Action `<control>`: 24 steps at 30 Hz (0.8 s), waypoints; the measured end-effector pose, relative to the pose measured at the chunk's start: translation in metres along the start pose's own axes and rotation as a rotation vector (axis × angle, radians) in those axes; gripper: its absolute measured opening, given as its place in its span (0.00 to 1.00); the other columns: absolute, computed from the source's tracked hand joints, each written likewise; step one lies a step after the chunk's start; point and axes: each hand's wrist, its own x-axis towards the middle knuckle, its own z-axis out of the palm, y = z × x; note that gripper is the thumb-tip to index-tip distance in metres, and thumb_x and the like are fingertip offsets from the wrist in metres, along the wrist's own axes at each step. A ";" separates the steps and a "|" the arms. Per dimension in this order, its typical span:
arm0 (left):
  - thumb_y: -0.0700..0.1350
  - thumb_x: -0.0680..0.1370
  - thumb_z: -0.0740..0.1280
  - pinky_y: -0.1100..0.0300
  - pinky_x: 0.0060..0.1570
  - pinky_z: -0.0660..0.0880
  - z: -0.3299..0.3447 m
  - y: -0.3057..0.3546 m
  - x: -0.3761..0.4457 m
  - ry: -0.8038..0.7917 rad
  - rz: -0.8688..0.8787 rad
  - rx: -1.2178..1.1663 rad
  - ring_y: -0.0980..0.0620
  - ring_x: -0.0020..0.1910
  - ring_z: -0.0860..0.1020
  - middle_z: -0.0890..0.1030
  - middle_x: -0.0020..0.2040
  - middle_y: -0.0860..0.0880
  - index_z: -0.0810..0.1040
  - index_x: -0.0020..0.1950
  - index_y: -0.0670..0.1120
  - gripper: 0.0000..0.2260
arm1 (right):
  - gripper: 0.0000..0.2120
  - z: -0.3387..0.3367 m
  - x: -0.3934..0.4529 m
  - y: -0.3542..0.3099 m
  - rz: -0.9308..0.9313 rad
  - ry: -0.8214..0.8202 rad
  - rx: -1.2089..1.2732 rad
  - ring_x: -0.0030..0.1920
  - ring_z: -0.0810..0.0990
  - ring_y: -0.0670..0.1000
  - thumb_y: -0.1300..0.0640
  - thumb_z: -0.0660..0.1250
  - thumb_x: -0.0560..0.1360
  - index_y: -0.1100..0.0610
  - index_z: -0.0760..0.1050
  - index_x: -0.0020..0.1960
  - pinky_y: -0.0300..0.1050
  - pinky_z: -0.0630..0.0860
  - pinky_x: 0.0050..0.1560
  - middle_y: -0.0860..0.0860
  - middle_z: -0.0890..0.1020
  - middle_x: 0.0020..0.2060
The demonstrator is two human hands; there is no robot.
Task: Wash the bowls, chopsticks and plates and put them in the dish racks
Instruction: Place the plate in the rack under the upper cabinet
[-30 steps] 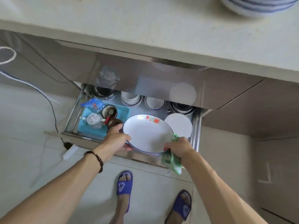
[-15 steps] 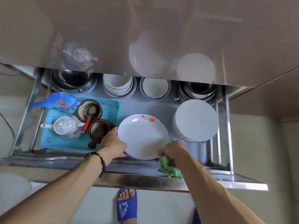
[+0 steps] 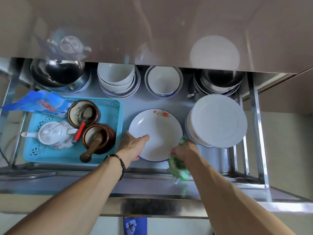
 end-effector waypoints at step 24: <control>0.55 0.84 0.58 0.59 0.65 0.63 -0.039 0.043 -0.208 0.039 0.344 0.179 0.48 0.72 0.68 0.69 0.75 0.47 0.64 0.78 0.48 0.23 | 0.27 -0.107 -0.226 -0.028 -0.392 0.017 0.142 0.65 0.74 0.58 0.38 0.63 0.79 0.58 0.70 0.67 0.40 0.63 0.51 0.57 0.77 0.61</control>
